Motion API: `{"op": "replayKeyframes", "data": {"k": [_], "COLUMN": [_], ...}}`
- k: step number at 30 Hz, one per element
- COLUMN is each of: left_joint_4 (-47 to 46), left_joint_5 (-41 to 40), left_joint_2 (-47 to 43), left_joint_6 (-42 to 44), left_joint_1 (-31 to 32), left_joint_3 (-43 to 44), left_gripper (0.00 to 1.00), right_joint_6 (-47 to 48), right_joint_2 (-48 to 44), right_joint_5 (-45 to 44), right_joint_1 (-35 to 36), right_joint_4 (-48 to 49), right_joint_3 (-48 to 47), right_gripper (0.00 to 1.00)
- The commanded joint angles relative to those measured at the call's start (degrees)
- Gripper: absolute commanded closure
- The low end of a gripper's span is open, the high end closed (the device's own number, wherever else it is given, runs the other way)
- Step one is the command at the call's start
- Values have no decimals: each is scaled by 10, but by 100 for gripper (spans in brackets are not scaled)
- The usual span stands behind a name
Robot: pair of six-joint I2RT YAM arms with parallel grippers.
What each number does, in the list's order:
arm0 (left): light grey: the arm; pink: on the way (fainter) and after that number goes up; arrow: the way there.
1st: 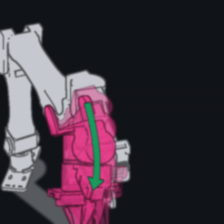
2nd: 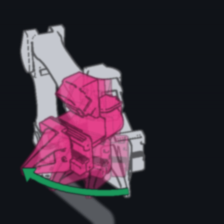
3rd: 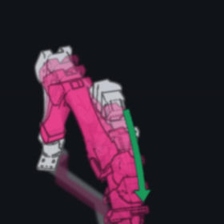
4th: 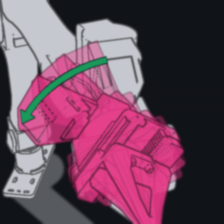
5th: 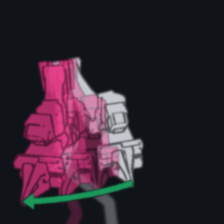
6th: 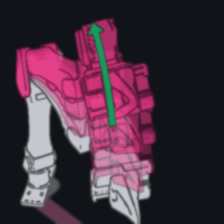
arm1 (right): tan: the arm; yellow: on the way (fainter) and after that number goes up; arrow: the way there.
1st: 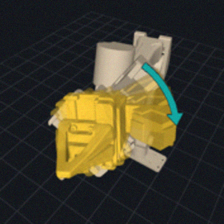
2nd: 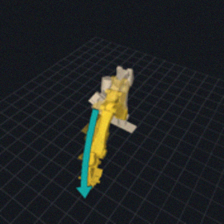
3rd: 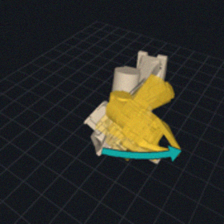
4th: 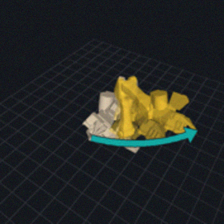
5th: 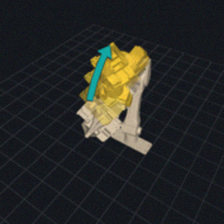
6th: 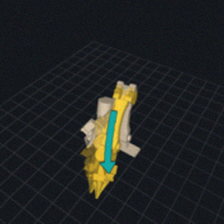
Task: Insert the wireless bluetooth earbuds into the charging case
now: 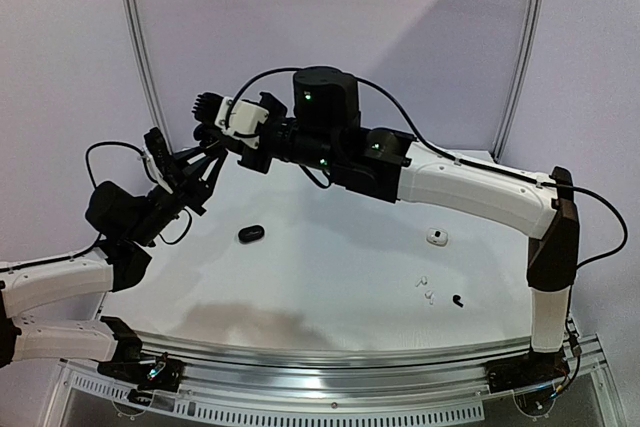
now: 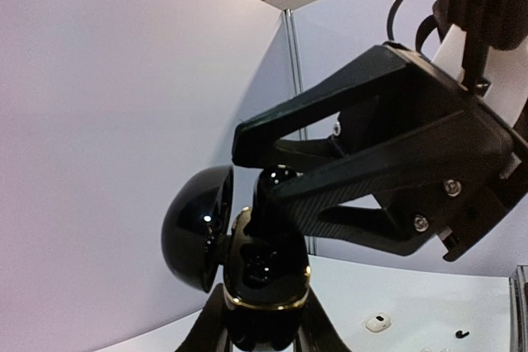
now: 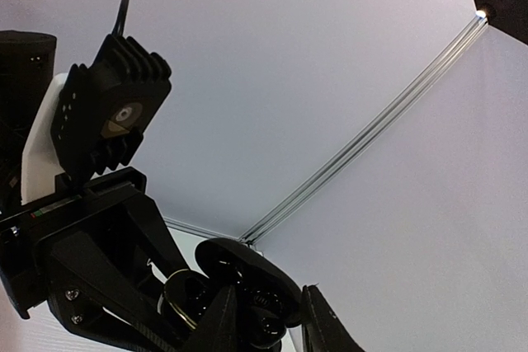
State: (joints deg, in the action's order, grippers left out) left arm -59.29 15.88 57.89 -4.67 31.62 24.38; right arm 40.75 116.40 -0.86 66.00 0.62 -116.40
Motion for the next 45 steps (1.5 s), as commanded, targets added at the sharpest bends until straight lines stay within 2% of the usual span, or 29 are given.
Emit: {"op": "replayKeyframes", "data": {"k": [1, 7, 14, 21, 25, 28, 30, 31, 34, 37, 39, 41, 45], "left_joint_4": [-56, -36, -33, 4, 26, 38, 43, 45, 47, 50, 52, 57, 65], "left_joint_5": [21, 17, 20, -1, -7, -12, -17, -19, -22, -25, -26, -28, -31], "left_joint_2": [-5, -4, -3, -7, -12, -17, -22, -24, -31, -40, -48, -55, -74], "left_joint_6": [-15, -58, -65, -82, -97, -109, -115, -116, -119, -118, -115, -111, -103], "left_joint_1": [9, 4, 3, 1, -1, -2, -2, -2, -2, -2, -2, -2, -2], "left_joint_3": [5, 7, 10, 20, 23, 23, 19, 17, 12, 8, 5, 3, -1], "left_gripper": [100, 100, 100, 100, 100, 100, 100, 100, 100, 100, 100, 100, 100], "right_joint_6": [-8, -47, -131, -198, -267, -313, -358, -375, -475, -608, -708, -761, -786], "right_joint_2": [26, 24, 13, -24, -60, -86, -105, -116, -148, -170, -176, -186, -191], "right_joint_5": [-26, 31, 79, 139, 169, 171, 130, 95, -88, -201, -219, -199, -143], "right_joint_1": [-7, -8, -24, -28, -29, -29, -34, -42, -73, -126, -165, -194, -228], "right_joint_4": [-48, -68, -55, -12, 42, 60, 42, 21, -110, -323, -466, -570, -687], "right_joint_3": [-13, -43, -55, -54, -52, -50, -51, -50, -48, -45, -31, 8, 91], "right_gripper": [72, 66, 61, 53, 50, 48, 48, 48, 48, 51, 52, 51, 40]}}
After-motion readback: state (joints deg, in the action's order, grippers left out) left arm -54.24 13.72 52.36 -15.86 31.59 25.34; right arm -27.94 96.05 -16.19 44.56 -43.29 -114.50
